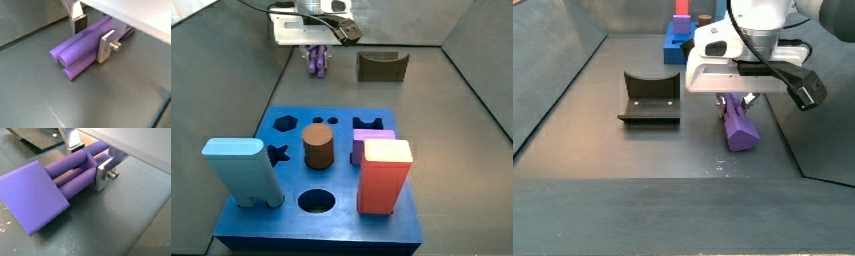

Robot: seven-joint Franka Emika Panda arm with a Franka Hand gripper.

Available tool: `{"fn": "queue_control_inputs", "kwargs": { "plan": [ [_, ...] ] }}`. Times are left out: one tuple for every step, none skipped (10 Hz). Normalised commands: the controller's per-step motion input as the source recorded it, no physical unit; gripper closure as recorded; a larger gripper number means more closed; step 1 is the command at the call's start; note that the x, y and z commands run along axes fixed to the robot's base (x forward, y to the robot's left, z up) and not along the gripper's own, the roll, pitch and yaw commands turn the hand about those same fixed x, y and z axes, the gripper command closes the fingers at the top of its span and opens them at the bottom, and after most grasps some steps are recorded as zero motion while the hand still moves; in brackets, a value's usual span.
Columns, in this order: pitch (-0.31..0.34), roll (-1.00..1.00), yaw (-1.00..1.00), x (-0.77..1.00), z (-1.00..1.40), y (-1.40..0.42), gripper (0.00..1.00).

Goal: Pick up the 3 prong object. Move up. Rotate the 3 prong object. Place the 3 prong object on the fixture. Regrasp the 3 prong object. Move to above the board. Insert the 3 prong object.
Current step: Pick up the 3 prong object, then move up, then rotate the 3 prong object.

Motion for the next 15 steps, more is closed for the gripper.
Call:
{"fn": "queue_control_inputs", "kwargs": {
  "plan": [
    [0.000, 0.00, 0.00, 0.00, 0.00, 0.00, 1.00],
    [0.000, 0.00, 0.00, 0.00, 0.00, 0.00, 1.00],
    [0.000, 0.00, 0.00, 0.00, 0.00, 0.00, 1.00],
    [0.000, 0.00, 0.00, 0.00, 0.83, 0.00, 1.00],
    [0.000, 0.00, -0.01, 0.03, 0.85, -0.02, 1.00],
    [0.050, -0.02, 0.00, 0.00, 0.71, -0.03, 1.00],
    [0.062, -0.02, 0.01, 0.01, 0.64, -0.02, 1.00],
    [0.071, -0.03, 0.01, 0.00, 0.46, -0.01, 1.00],
    [0.057, -0.04, 0.01, 0.00, 0.31, -0.01, 1.00],
    [0.000, 0.00, 0.00, 0.30, 0.83, 0.39, 1.00],
    [0.002, -0.01, -0.01, 0.28, 0.69, 0.38, 1.00],
    [0.039, -0.02, -0.02, 0.21, 0.61, 0.30, 1.00],
    [0.065, -0.05, -0.03, 0.09, 0.38, 0.12, 1.00],
    [0.066, -0.05, -0.03, 0.05, 0.28, 0.07, 1.00],
    [0.000, 0.00, -1.00, 0.00, 0.00, 0.00, 1.00]
  ]
}}
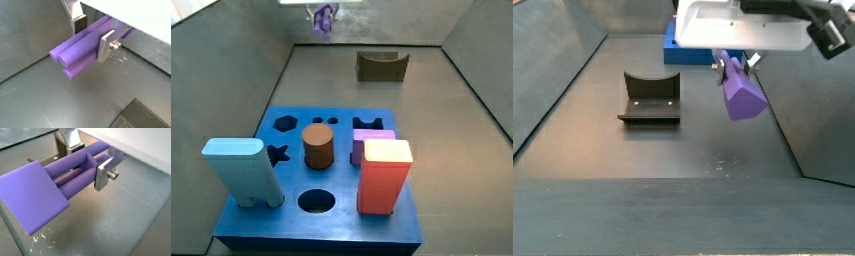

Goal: Pick up the 3 prong object. Move up. Rotate the 3 prong object. Place the 3 prong object on the fixture. Regrasp the 3 prong object. Move to above the board. Insert the 3 prong object.
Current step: Rotate the 3 prong object.

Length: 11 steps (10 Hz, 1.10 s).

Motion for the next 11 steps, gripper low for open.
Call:
{"fn": "queue_control_inputs", "kwargs": {
  "plan": [
    [-0.001, 0.00, -1.00, 0.01, -0.07, 0.00, 1.00],
    [-0.002, 0.00, -1.00, 0.02, -0.05, 0.01, 1.00],
    [-0.002, 0.00, -1.00, 0.02, -0.04, 0.01, 1.00],
    [-0.003, 0.00, -1.00, 0.02, -0.04, 0.01, 1.00],
    [-0.003, 0.00, -1.00, 0.03, -0.03, 0.01, 1.00],
    [-0.003, 0.00, -1.00, 0.03, -0.03, 0.02, 1.00],
    [-0.003, 0.00, -1.00, 0.03, -0.03, 0.02, 1.00],
    [-0.003, 0.00, -1.00, 0.03, -0.02, 0.02, 1.00],
    [-0.003, 0.00, -1.00, 0.03, -0.02, 0.02, 1.00],
    [-0.003, 0.00, -1.00, 0.03, -0.02, 0.02, 1.00],
    [-0.004, 0.00, -1.00, 0.03, -0.02, 0.02, 1.00]
  ]
}}
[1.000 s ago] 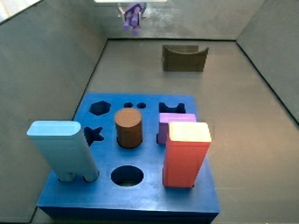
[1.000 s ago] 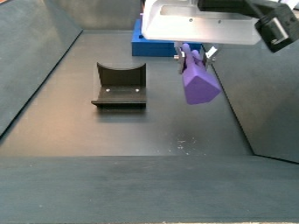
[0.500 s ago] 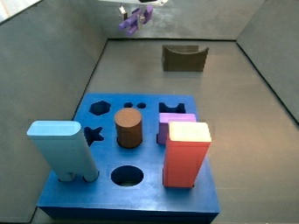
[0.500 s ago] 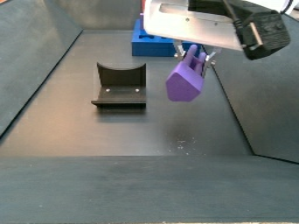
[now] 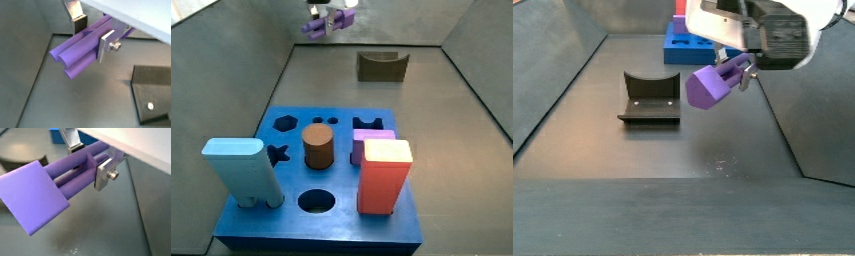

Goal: Pick up the 3 prong object. Move up. Rotate the 3 prong object. Place the 3 prong object on the fixture. Regrasp the 3 prong object. Move to above the board. Insert the 3 prong object.
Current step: Rotate the 3 prong object.

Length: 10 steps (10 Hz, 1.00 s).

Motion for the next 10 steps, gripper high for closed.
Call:
{"fn": "queue_control_inputs", "kwargs": {
  "plan": [
    [-0.004, 0.00, -1.00, 0.03, -0.02, 0.02, 1.00],
    [-0.004, 0.00, -1.00, 0.03, -0.02, 0.02, 1.00],
    [-0.004, 0.00, -1.00, 0.03, -0.02, 0.02, 1.00],
    [-0.004, 0.00, -1.00, 0.03, -0.02, 0.02, 1.00],
    [-0.004, 0.00, -1.00, 0.03, -0.02, 0.02, 1.00],
    [-0.004, 0.00, -1.00, 0.03, -0.02, 0.02, 1.00],
    [-0.004, 0.00, -1.00, 0.03, -0.02, 0.02, 1.00],
    [-0.005, 0.00, -1.00, 0.03, -0.02, 0.02, 1.00],
    [-0.005, 0.00, -1.00, 0.03, -0.02, 0.02, 1.00],
    [-0.005, 0.00, -1.00, 0.03, -0.02, 0.02, 1.00]
  ]
}}
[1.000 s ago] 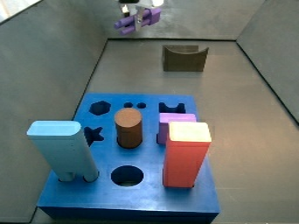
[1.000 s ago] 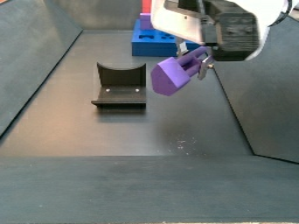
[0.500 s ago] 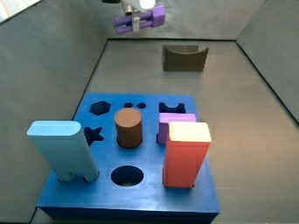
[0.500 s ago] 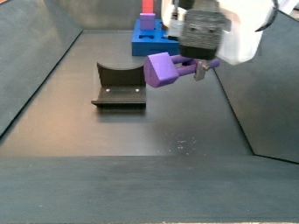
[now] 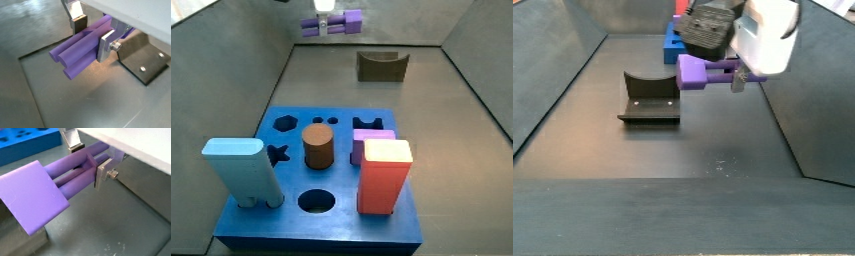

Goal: Pick up the 3 prong object. Move up. Rotate the 3 prong object. Place the 3 prong object on the fixture. Regrasp the 3 prong object. Move to above the board. Insert the 3 prong object.
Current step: Rotate the 3 prong object.

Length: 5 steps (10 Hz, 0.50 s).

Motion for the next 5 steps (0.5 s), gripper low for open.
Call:
{"fn": "queue_control_inputs", "kwargs": {
  "plan": [
    [-0.005, 0.00, -1.00, 0.03, -0.02, 0.02, 1.00],
    [-0.005, 0.00, -1.00, 0.03, -0.02, 0.02, 1.00],
    [-0.006, 0.00, -1.00, 0.03, -0.02, 0.02, 1.00],
    [-0.006, 0.00, -1.00, 0.03, -0.02, 0.02, 1.00],
    [-0.006, 0.00, -1.00, 0.03, -0.02, 0.02, 1.00]
  ]
}}
